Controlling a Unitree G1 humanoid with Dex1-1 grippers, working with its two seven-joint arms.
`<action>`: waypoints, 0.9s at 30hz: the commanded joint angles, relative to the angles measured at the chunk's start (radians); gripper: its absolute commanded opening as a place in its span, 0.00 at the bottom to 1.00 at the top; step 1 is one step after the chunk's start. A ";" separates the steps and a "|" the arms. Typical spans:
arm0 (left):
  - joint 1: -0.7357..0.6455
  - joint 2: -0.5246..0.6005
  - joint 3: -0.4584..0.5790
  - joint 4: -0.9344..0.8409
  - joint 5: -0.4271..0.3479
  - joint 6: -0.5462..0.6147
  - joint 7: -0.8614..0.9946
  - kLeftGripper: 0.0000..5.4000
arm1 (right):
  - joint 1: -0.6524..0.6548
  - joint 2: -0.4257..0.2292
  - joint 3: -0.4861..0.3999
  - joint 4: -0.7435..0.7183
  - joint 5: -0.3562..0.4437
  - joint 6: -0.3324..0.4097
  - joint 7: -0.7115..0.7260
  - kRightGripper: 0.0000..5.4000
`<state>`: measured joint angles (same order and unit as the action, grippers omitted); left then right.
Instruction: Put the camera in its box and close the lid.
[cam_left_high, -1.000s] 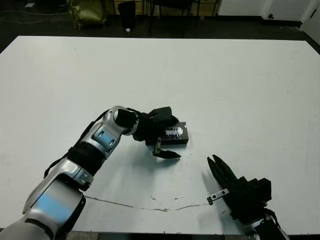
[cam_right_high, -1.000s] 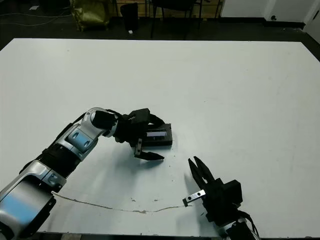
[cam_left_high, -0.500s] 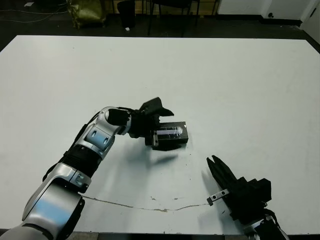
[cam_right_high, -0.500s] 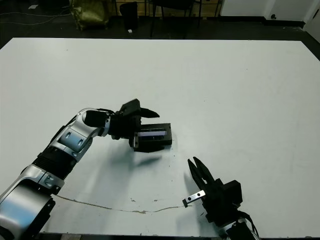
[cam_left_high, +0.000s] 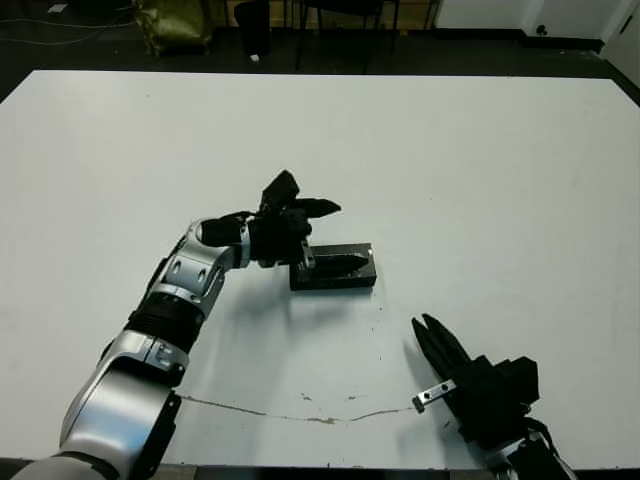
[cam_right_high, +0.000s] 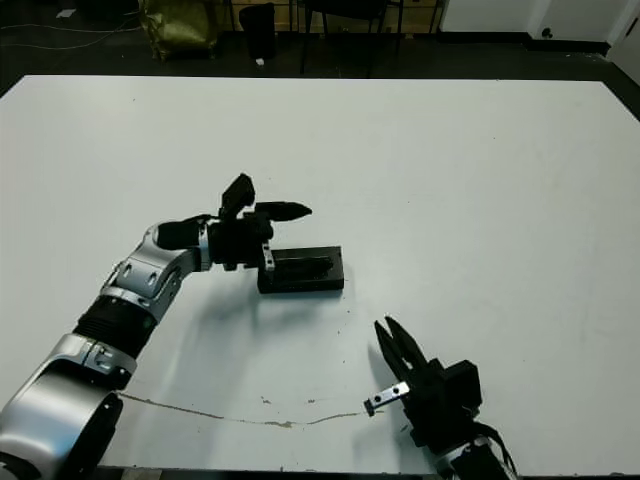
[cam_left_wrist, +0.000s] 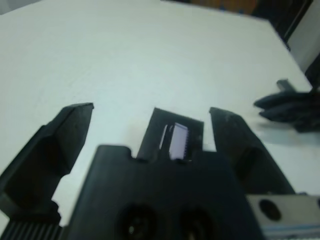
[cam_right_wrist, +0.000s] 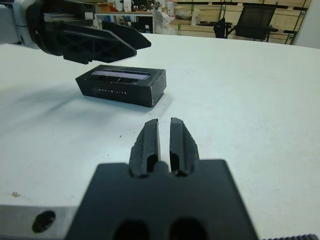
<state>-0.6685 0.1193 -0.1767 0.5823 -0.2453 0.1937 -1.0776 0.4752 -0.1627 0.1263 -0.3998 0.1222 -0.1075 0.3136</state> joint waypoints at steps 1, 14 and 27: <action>0.017 0.027 0.025 -0.027 -0.049 0.089 -0.048 1.00 | 0.042 -0.016 -0.004 0.016 0.006 -0.005 0.008 0.00; 0.310 -0.139 0.067 -0.499 0.076 0.083 0.617 0.80 | 0.042 -0.016 -0.007 -0.002 0.006 0.007 0.004 0.00; 0.348 -0.083 -0.142 -0.653 0.355 0.094 0.740 0.20 | 0.036 -0.012 -0.007 0.001 0.005 0.002 0.001 0.00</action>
<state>-0.3245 0.0139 -0.3046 -0.0750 0.0855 0.2492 -0.3394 0.4741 -0.1633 0.1221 -0.4010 0.1288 -0.1230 0.3201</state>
